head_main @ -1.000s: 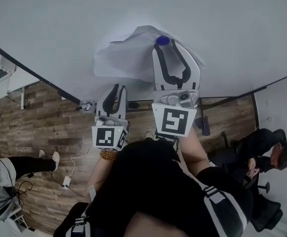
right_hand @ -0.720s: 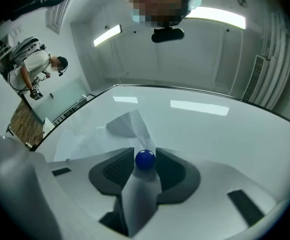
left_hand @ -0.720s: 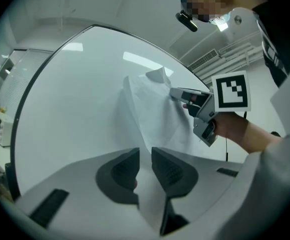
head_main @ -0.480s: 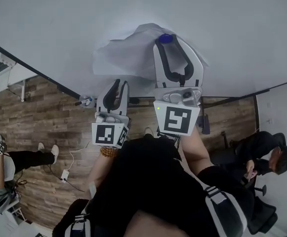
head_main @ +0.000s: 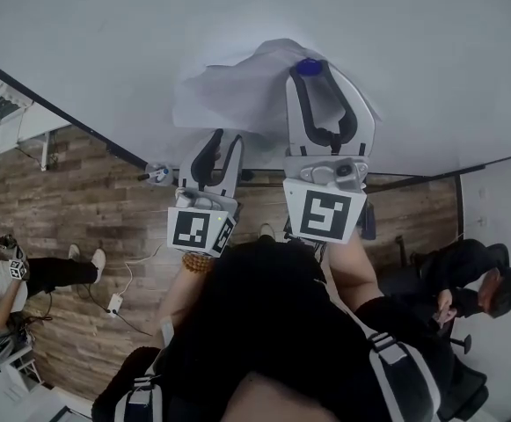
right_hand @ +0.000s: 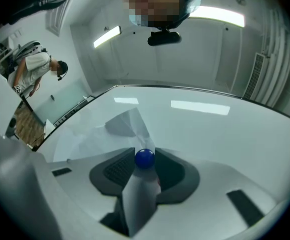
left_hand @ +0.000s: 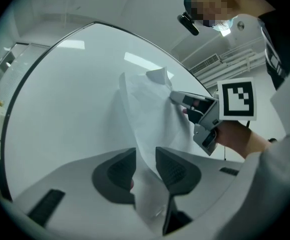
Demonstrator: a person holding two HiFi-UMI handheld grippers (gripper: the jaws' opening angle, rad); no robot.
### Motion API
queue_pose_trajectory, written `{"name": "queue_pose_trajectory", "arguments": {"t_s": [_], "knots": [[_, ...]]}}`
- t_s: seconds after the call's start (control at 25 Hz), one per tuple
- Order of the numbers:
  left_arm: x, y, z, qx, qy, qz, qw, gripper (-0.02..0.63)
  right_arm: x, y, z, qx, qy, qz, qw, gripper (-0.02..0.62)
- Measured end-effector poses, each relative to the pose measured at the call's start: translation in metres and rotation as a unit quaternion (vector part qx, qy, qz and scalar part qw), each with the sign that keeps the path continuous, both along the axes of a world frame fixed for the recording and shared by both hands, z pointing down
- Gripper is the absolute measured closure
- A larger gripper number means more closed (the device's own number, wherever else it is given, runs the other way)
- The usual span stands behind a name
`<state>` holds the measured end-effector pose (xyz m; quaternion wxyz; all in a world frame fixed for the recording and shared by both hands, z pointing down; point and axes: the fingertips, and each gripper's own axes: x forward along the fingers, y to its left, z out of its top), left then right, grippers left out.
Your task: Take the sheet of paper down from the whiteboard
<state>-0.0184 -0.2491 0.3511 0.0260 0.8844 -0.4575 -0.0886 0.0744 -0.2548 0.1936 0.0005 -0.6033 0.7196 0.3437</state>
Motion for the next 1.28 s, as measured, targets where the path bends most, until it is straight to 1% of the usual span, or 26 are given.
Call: {"name": "queue_pose_trajectory", "arguments": {"t_s": [0.2,0.4,0.56,0.64,0.8,0.88,1.04,1.12,1.28], "knots": [[-0.005,-0.010,-0.006,0.004,0.014,-0.023,0.9996,0.477,0.000,0.000,0.000,0.000,0.000,-0.001,1.000,0.472],[-0.008,-0.015,-0.014,0.014,0.019,-0.035,0.9991,0.477,0.000,-0.001,0.001,-0.003,0.000,-0.002,1.000,0.473],[-0.008,-0.019,-0.021,0.019,0.025,-0.035,0.9989,0.478,0.000,-0.002,0.000,-0.008,-0.007,-0.003,1.000,0.472],[-0.006,-0.020,-0.025,0.024,0.025,-0.034,0.9988,0.493,0.000,-0.001,-0.001,-0.005,-0.009,0.000,1.000,0.472],[-0.005,-0.022,-0.028,0.028,0.028,-0.043,0.9983,0.523,-0.001,-0.001,0.002,-0.006,0.012,0.013,1.000,0.474],[-0.007,-0.025,-0.029,0.030,0.033,-0.050,0.9978,0.556,-0.001,-0.001,0.002,-0.007,0.016,0.014,1.000,0.474],[-0.008,-0.027,-0.031,0.034,0.036,-0.058,0.9971,0.572,0.000,-0.001,0.002,-0.006,0.018,0.015,1.000,0.474],[-0.008,-0.026,-0.033,0.036,0.036,-0.062,0.9968,0.592,0.000,0.000,0.002,-0.004,0.018,0.016,1.000,0.476],[-0.011,-0.028,-0.034,0.032,0.041,-0.063,0.9966,0.596,-0.001,-0.001,0.002,-0.006,0.014,0.015,1.000,0.476]]}}
